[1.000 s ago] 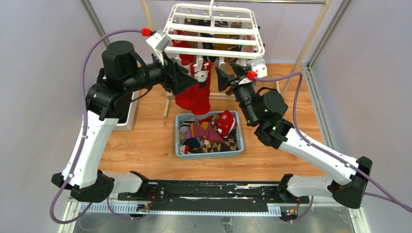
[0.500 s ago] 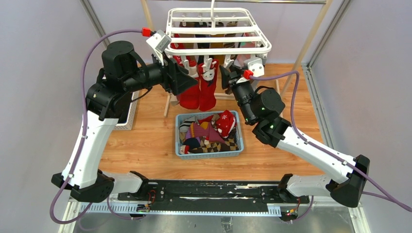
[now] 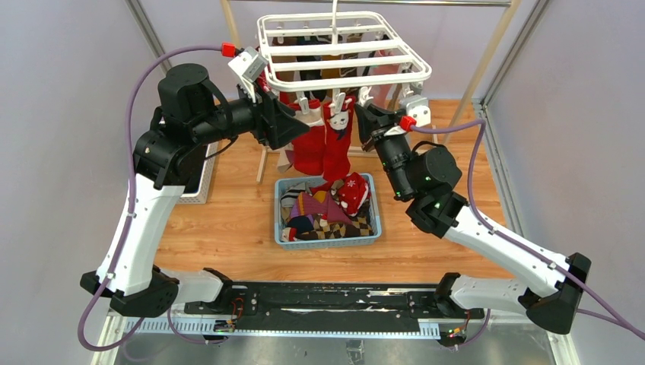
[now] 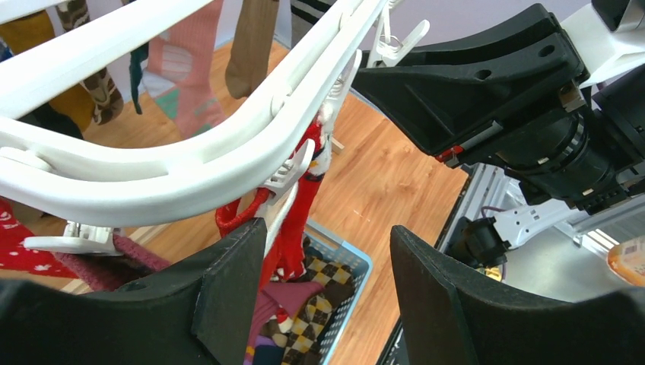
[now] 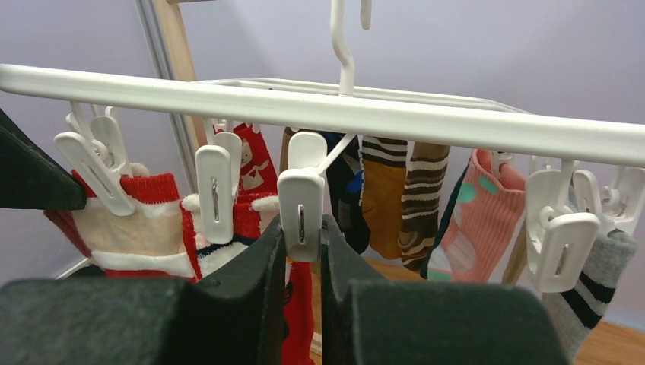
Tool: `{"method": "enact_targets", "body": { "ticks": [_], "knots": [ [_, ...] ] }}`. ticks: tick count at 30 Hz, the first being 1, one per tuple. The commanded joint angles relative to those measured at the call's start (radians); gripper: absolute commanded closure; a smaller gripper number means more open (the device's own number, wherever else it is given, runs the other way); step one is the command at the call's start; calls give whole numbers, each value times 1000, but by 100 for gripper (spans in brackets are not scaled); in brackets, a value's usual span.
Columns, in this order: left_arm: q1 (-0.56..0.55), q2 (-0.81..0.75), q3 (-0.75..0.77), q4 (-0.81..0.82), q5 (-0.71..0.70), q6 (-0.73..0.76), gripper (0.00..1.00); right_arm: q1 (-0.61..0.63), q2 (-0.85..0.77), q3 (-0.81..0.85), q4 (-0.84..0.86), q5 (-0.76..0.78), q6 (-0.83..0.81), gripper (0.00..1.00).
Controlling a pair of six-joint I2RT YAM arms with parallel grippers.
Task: Clip the socks to the hanger
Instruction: Open the clamp at the hanger.
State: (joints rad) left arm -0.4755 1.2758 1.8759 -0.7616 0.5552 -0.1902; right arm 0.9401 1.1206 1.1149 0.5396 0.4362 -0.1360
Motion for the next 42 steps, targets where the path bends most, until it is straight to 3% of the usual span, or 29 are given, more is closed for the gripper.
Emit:
{"method": "enact_targets", "body": {
  "ticks": [1,14,18,24,42],
  "knots": [
    [-6,-22,20,-9,21,0,35,-11,-35,-14,-35,-62,62,100],
    [-6,-58,6,-4,96,-116,31,32,8,47,-146,-127,160,100],
    [-6,-87,-42,65,114,-206,24,48,38,81,-160,-139,180,100],
    [-5,-40,-35,161,139,-297,24,67,83,128,-160,-169,210,100],
    [-6,123,61,201,73,-248,31,89,135,195,-212,-263,257,100]
  ]
}}
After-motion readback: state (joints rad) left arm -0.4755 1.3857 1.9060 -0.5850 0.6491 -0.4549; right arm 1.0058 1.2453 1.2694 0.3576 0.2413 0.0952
